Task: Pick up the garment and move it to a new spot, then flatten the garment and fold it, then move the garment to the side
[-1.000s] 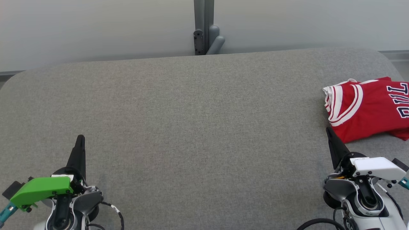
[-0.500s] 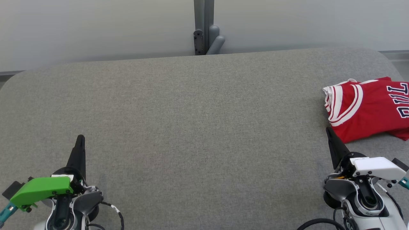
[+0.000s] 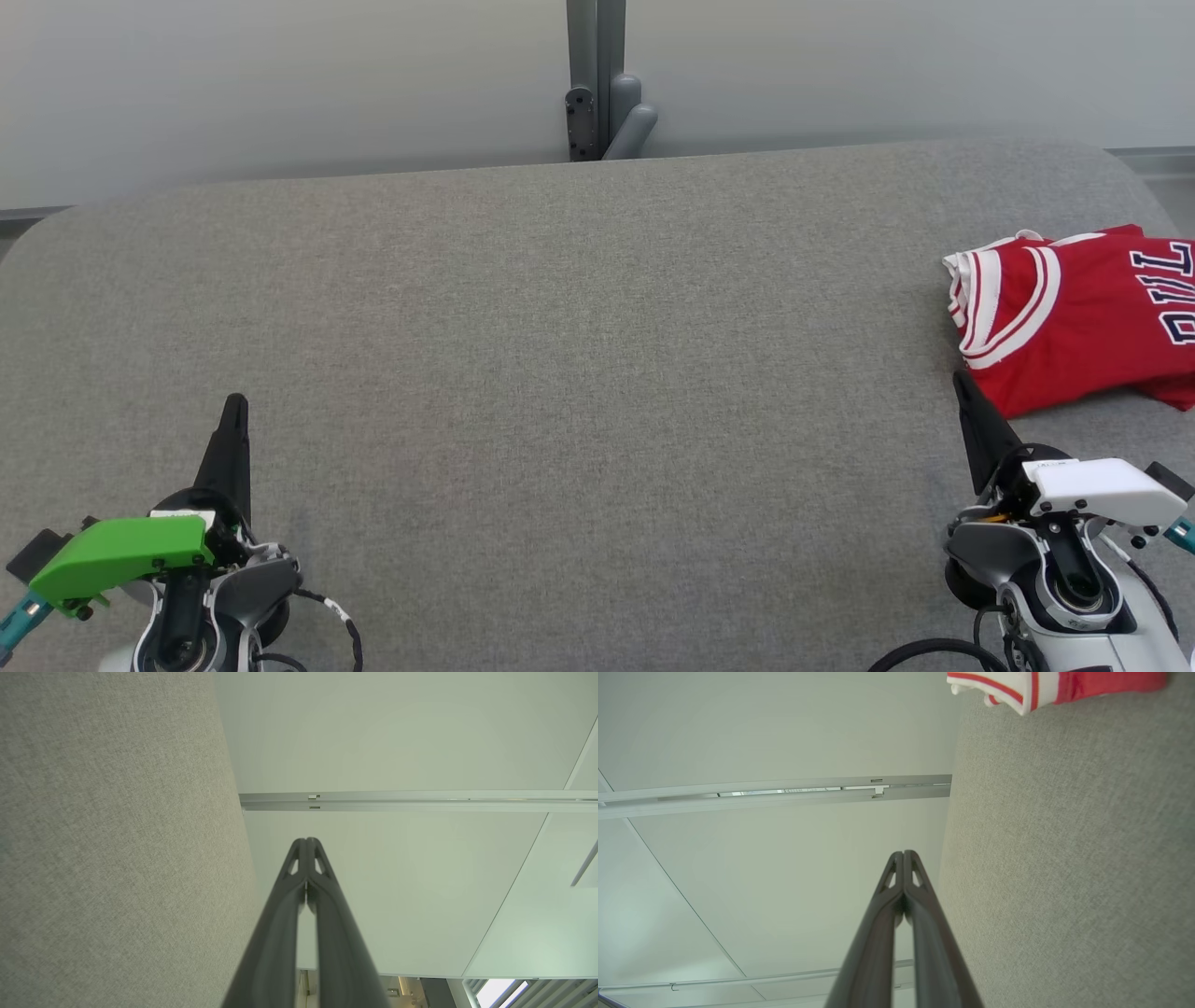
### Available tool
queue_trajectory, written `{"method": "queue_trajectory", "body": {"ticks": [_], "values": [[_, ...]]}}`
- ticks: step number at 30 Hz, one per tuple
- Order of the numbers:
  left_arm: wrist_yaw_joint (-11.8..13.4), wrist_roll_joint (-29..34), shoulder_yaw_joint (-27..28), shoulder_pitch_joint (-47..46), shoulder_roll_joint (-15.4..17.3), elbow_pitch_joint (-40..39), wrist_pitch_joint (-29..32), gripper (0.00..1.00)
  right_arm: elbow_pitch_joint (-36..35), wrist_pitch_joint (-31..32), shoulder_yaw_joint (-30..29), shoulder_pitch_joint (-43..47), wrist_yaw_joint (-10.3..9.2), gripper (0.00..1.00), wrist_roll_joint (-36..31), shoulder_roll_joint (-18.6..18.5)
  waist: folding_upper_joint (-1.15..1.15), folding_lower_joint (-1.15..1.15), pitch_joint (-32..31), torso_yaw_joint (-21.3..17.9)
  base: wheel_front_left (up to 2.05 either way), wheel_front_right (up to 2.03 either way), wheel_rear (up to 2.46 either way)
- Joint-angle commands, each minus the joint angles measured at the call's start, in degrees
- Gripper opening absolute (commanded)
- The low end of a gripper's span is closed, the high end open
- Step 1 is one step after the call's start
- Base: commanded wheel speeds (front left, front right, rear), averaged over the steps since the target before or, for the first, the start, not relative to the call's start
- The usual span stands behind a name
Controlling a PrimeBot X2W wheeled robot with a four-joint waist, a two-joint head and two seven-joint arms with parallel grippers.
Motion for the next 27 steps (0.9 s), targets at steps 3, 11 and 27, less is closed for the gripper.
{"method": "queue_trajectory", "body": {"ticks": [3, 11, 27], "values": [[0.0, -0.1, 0.2, -0.8, 0.4, 0.0, 0.1, 0.0, 0.0, -0.3, 0.2, -0.2, 0.02, 0.0, 0.4, -0.3, -0.01, 0.0, 0.0, 0.0, 0.0, 0.0, 0.0], [0.0, -0.1, 0.2, -0.8, 0.4, 0.0, 0.1, 0.0, -0.1, -0.5, 0.4, -0.1, 0.02, 0.0, 0.5, -0.5, -0.01, 0.0, 0.0, 0.0, 0.0, 0.0, 0.0], [0.0, -0.1, 0.2, -0.8, 0.4, 0.0, 0.1, 0.0, -0.1, -0.8, 0.9, -0.1, 0.02, 0.0, 1.1, -0.9, -0.01, 0.0, 0.0, 0.0, 0.0, 0.0, 0.0]]}}
